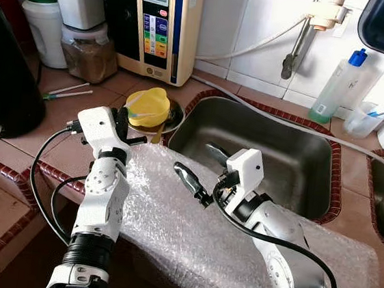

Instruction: Kitchen organization

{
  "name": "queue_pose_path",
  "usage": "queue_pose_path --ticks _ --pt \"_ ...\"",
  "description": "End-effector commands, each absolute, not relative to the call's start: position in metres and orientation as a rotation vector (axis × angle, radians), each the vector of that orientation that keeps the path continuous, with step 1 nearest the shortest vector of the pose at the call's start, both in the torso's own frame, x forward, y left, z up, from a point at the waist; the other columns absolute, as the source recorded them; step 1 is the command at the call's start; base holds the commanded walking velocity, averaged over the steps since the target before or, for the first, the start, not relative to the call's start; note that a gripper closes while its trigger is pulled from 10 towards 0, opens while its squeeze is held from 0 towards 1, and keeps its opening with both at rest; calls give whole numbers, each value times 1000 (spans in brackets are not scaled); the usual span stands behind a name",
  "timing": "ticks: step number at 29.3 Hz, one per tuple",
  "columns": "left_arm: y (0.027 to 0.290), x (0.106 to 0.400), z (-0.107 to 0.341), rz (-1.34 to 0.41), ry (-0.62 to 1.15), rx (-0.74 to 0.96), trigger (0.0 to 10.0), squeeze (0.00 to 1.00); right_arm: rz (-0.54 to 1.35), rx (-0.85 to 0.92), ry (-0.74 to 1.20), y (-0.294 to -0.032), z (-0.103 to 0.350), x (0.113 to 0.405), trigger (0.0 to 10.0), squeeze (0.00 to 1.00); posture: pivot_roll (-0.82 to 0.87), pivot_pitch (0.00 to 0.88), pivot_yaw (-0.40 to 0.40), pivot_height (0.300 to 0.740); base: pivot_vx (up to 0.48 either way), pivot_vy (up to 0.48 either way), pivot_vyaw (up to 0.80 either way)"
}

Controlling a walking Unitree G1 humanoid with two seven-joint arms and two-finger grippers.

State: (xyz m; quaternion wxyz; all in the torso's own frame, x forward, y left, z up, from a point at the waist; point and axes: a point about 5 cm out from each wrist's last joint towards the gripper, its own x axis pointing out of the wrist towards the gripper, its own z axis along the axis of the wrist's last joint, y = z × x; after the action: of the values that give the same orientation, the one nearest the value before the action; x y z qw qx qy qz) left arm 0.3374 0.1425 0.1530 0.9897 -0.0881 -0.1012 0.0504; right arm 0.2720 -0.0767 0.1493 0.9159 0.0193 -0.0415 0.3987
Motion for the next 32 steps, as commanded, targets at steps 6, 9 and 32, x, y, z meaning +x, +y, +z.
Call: queue_pose_path --ticks 6,9,32 --pt "132 336 175 38 -318 -102 0 0 832 45 -84 -75 150 273 10000 0 17 0 -32 740 0 0 0" --pt "129 335 180 10 -353 -92 0 0 828 50 -81 -75 150 273 10000 0 18 0 -32 740 0 0 0" --pt "53 318 215 -614 -303 -680 0 0 503 559 -144 -108 180 322 10000 0 23 0 -36 740 0 0 0"
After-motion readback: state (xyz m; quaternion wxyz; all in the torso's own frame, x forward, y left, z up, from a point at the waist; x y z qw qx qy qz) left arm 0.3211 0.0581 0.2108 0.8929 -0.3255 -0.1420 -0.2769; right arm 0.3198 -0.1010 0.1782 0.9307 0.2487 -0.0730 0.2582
